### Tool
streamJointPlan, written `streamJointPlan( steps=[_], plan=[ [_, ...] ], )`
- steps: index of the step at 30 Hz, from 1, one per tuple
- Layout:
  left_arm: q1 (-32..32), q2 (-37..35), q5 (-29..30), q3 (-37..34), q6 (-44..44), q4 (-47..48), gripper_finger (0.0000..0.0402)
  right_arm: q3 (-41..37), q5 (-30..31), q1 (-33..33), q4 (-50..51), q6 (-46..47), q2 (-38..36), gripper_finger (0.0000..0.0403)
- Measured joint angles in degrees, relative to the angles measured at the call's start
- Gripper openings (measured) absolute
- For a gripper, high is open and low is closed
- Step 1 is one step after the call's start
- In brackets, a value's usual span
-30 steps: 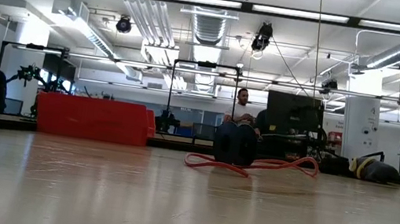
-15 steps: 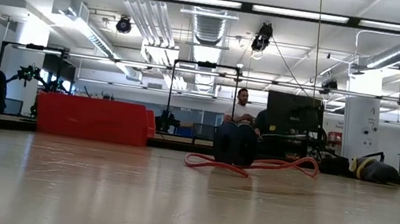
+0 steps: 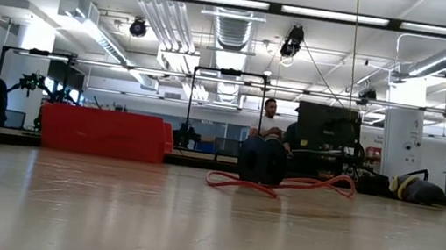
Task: Coil cords
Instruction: Coil the white wire onto the black spool
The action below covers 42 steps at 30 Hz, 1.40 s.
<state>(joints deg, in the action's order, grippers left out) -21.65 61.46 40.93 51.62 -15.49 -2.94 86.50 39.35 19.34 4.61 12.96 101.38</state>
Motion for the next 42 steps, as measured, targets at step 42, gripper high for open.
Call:
streamJointPlan(
  steps=[42],
  plan=[
    [-4.3,2.3,-4.7,-0.4,-0.1,14.1,0.0000,0.0,-11.3,-3.4,19.8,6.7,-6.7,0.0000]
  ],
)
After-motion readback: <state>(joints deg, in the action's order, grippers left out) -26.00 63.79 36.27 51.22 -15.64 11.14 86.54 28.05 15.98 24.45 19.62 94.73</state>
